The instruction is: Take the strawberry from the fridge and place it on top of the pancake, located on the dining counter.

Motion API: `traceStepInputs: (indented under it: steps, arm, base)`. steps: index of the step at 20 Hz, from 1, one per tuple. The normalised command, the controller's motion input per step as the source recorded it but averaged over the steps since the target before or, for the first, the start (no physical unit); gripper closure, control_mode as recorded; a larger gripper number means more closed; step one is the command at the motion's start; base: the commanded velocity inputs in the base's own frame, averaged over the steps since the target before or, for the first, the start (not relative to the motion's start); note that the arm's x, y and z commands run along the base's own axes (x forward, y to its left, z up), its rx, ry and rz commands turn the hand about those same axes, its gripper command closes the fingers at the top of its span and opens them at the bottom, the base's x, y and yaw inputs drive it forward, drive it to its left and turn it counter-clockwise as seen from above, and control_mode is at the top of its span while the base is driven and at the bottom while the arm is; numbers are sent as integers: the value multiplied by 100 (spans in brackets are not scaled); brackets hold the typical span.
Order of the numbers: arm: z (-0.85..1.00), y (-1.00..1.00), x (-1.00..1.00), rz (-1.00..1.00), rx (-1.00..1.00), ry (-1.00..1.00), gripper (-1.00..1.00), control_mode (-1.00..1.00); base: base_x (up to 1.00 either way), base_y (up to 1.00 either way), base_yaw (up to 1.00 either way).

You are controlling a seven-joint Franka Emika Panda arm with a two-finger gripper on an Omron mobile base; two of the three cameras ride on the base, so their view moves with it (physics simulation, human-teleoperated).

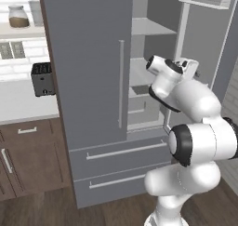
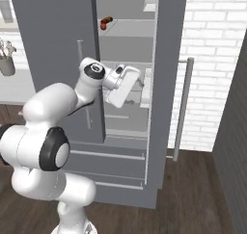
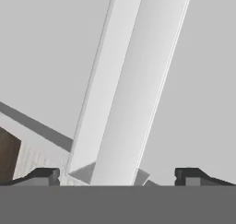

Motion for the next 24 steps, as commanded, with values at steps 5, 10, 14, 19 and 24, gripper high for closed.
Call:
traceStepInputs:
  steps: [5,10,14,19,24]
  arm:
    - [9,54,-12,0,18,1,-100,-100]
    - [-2,98,0,-1,34,0,-100,-100]
    - [-11,100,-1,-4,43,-3,-100,-100]
    - [-34,78,-13,-13,63,-12,-100,-100]
    - [-46,77,0,-17,66,-9,-100,-100]
  base:
    - [0,0,0]
    - [0,0,0]
    - [0,0,0]
    - [0,0,0]
    - [0,0,0]
